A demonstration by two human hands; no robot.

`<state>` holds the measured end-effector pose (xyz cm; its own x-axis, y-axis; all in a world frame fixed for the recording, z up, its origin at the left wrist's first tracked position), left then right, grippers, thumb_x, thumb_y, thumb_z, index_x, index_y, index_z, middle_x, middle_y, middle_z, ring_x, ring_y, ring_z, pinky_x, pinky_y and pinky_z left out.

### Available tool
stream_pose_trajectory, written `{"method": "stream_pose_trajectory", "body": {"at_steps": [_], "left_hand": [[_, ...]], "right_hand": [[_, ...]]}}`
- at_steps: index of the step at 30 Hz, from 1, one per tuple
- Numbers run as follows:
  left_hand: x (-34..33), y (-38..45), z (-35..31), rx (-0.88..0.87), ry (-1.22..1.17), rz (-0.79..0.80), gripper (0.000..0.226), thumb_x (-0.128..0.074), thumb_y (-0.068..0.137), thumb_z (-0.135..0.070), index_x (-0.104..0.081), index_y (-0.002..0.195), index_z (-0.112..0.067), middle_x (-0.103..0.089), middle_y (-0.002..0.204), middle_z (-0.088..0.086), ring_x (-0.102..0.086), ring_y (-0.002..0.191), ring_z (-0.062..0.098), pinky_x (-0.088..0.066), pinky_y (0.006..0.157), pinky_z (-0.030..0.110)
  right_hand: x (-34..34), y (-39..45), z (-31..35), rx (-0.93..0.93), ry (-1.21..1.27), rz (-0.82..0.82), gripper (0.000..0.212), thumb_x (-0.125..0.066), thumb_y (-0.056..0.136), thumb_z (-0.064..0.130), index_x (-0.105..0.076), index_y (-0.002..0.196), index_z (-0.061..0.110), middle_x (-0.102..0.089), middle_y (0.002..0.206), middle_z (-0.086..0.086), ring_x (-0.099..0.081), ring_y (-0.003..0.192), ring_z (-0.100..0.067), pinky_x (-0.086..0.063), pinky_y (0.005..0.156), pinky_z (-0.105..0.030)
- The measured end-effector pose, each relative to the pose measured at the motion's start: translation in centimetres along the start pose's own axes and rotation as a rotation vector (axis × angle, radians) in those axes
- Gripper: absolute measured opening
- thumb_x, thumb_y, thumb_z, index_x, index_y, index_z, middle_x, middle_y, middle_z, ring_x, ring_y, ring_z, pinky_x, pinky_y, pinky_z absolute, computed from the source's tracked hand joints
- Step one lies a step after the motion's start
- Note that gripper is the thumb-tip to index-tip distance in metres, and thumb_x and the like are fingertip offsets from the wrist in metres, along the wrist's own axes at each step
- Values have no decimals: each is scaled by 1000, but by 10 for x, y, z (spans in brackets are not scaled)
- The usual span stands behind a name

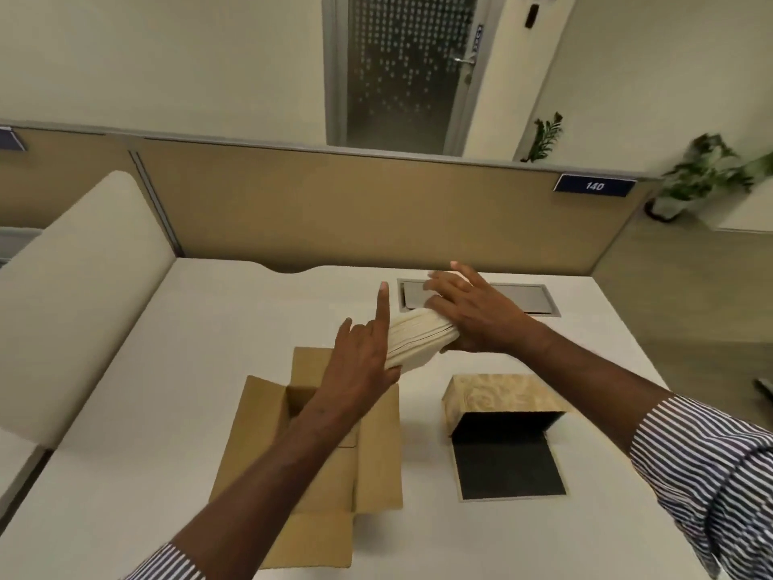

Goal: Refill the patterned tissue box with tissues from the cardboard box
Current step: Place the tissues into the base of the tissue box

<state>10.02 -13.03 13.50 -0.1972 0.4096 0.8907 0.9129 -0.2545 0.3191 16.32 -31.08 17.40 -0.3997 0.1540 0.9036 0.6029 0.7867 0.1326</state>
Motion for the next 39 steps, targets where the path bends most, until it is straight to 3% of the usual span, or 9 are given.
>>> {"method": "stream_pose_trajectory", "body": {"at_steps": [2,6,15,22,25,30,33,36,39], "left_hand": [[-11,6,-18,-63,8,27,136,-78,79,-46,38,148,-25,-65,128,8,-66,105,24,-15,123,50],[-32,4,-60,-166,38,56,131,-77,81,-42,32,152,-21,-67,128,8,-68,107,27,20,119,46],[-93,-23,-133,-211,-85,216,129,-74,84,-45,38,146,-35,-51,150,8,-56,131,31,22,118,50],[-147,-54,-154,-225,-108,319,117,-71,83,-49,15,158,-24,-39,158,10,-47,139,35,27,119,39],[-162,-71,-161,-275,-79,336,122,-80,77,-43,4,160,-13,-54,146,10,-57,129,30,17,124,40],[-184,-89,-163,-333,-41,350,123,-81,78,-41,7,159,-14,-63,136,7,-62,118,25,-16,124,45],[-194,-94,-161,-308,-93,394,121,-78,80,-42,13,158,-23,-62,134,7,-60,112,27,-41,109,40],[-202,-97,-153,-256,-122,441,116,-74,84,-44,16,157,-30,-57,140,7,-56,116,26,-45,102,36],[-214,-95,-146,-194,-149,503,112,-71,87,-44,18,156,-36,-51,147,5,-51,123,24,-41,107,36]], "right_hand": [[-5,-28,-8,-70,-30,39,74,-70,73,67,-54,125,16,-35,159,-18,-22,153,-35,-14,123,-60],[-18,-87,-15,-136,-59,38,64,-64,77,66,-54,118,17,-2,168,-22,2,156,-39,-5,122,-65],[-57,-194,-9,-266,25,168,63,-74,72,64,-60,118,23,-4,169,-20,4,155,-41,-6,119,-70],[-90,-249,14,-336,124,223,73,-71,75,66,-56,132,24,-4,169,-17,1,156,-39,-6,120,-68],[-106,-268,28,-321,169,189,68,-81,69,55,-60,123,18,-12,168,-20,-6,156,-40,-7,120,-68],[-134,-288,50,-319,233,248,61,-78,70,50,-62,118,15,-6,168,-22,-3,156,-36,-12,120,-66],[-146,-294,59,-323,337,257,62,-76,72,54,-61,118,15,-21,166,-18,-17,155,-33,-25,119,-54],[-151,-294,64,-346,429,296,67,-80,69,55,-64,119,13,-51,148,-15,-45,141,-33,-41,108,-48],[-157,-292,62,-357,450,328,69,-79,68,55,-64,120,12,-64,127,-9,-59,122,-30,-45,101,-44]]}}
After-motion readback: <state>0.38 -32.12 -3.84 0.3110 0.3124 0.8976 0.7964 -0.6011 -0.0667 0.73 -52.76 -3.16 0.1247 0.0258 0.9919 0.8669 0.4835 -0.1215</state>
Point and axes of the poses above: each hand's wrist, its own y-axis towards the middle knuckle, its own x-axis out of the back of the hand, z = x × y, the point moved 5 cm from there along y, towards the middle knuckle
